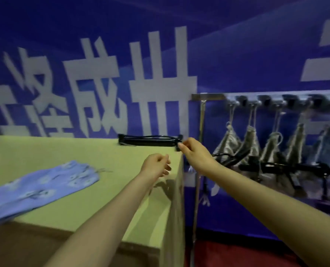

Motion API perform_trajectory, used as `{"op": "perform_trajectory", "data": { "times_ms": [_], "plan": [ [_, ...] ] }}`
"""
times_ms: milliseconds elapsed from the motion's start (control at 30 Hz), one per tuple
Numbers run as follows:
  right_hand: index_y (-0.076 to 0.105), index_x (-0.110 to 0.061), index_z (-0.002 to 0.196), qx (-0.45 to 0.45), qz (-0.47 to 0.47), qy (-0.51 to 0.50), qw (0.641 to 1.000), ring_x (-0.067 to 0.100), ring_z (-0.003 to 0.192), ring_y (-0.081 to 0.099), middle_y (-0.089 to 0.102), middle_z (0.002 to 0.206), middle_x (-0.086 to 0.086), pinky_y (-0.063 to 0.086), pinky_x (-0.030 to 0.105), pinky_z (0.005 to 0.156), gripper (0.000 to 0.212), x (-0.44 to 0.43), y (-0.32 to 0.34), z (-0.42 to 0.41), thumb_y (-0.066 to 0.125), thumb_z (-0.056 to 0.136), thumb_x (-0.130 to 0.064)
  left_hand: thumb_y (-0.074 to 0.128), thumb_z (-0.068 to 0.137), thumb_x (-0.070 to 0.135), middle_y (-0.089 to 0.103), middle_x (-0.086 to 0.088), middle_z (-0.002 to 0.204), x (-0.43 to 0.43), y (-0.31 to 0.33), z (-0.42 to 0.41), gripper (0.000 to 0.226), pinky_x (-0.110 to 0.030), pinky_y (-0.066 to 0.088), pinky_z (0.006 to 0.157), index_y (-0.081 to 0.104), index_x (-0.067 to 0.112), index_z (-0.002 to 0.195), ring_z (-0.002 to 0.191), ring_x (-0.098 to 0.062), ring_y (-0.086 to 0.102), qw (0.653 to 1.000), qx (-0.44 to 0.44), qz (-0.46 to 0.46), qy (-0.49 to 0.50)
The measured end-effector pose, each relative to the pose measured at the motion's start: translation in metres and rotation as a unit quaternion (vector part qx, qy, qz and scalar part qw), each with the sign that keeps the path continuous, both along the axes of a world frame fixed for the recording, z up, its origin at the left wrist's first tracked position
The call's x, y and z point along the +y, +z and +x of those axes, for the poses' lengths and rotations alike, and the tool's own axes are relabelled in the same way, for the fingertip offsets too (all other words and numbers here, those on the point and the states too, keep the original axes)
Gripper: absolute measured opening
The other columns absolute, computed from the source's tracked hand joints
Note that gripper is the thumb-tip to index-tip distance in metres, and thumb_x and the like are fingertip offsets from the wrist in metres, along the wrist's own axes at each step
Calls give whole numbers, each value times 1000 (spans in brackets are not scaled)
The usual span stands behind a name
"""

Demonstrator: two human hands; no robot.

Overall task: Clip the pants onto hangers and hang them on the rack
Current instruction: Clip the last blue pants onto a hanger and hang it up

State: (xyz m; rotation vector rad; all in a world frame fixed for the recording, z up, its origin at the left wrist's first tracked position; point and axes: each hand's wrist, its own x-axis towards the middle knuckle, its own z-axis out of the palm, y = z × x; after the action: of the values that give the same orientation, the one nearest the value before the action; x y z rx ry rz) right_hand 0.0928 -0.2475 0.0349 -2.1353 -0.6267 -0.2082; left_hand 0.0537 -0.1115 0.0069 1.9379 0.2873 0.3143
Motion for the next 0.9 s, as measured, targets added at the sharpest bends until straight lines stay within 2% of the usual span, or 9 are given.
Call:
{"op": "perform_trajectory", "data": {
  "times_ms": [100, 167, 233, 333, 467, 600, 733, 800, 900],
  "plan": [
    [50, -10, 127, 57, -52, 33, 997, 23, 110, 56, 55, 124, 10, 43, 29, 83, 43, 52, -32, -26, 48, 96, -40, 57, 90, 33, 61, 0, 78, 66, -20, -41, 20, -30, 44, 68, 57, 16, 80, 76, -21, 59, 970, -22, 192, 146],
    [42, -12, 137, 69, -90, 36, 993, 25, 119, 51, 43, 138, 10, 43, 34, 96, 49, 78, -51, -38, 48, 96, -38, 61, 87, 34, 62, -7, 96, 104, -35, -60, 23, -35, 46, 78, 58, 12, 92, 94, -27, 58, 947, -12, 257, 192],
    [37, -11, 140, 81, -112, 26, 990, 26, 123, 48, 38, 142, 11, 42, 37, 103, 51, 98, -67, -46, 49, 96, -35, 60, 87, 38, 57, -11, 113, 134, -48, -74, 33, -39, 43, 90, 56, 11, 105, 110, -31, 50, 923, 25, 310, 228],
    [41, -9, 136, 61, -117, -44, 990, 27, 121, 48, 44, 136, 12, 43, 37, 102, 47, 121, -81, -44, 51, 96, -30, 55, 89, 43, 50, -15, 128, 167, -61, -81, 44, -40, 36, 97, 54, 8, 117, 121, -34, 43, 908, 76, 328, 249],
    [44, -7, 134, 30, -128, -137, 982, 30, 119, 49, 47, 132, 14, 42, 38, 98, 42, 141, -86, -31, 49, 96, -25, 51, 89, 49, 54, -17, 127, 189, -66, -71, 54, -43, 41, 96, 55, 4, 119, 119, -36, 47, 912, 82, 319, 244],
    [45, -15, 136, 28, -167, -181, 969, 30, 113, 53, 48, 132, 12, 45, 38, 90, 38, 149, -89, -8, 42, 98, -18, 48, 83, 64, 48, -17, 137, 207, -66, -56, 79, -43, 41, 99, 45, 4, 134, 125, -36, 45, 918, 105, 273, 269],
    [54, -24, 130, 20, -183, -205, 961, 25, 96, 61, 51, 127, 5, 49, 35, 79, 36, 151, -92, 13, 46, 96, -16, 47, 74, 77, 54, -14, 133, 212, -58, -40, 93, -40, 45, 85, 41, 7, 135, 118, -34, 53, 900, 157, 262, 312],
    [61, -24, 120, 14, -184, -211, 960, 23, 90, 61, 55, 119, 4, 51, 33, 77, 29, 152, -91, 23, 49, 95, -17, 47, 76, 74, 58, -13, 127, 213, -58, -30, 86, -36, 44, 77, 45, 8, 131, 113, -33, 57, 883, 178, 292, 322],
    [64, -20, 110, 21, -181, -213, 960, 22, 87, 61, 61, 108, 4, 54, 35, 77, 20, 155, -91, 27, 52, 93, -19, 50, 86, 52, 59, -12, 122, 214, -62, -24, 55, -33, 44, 74, 52, 10, 123, 106, -32, 59, 862, 176, 357, 315]
  ]
}}
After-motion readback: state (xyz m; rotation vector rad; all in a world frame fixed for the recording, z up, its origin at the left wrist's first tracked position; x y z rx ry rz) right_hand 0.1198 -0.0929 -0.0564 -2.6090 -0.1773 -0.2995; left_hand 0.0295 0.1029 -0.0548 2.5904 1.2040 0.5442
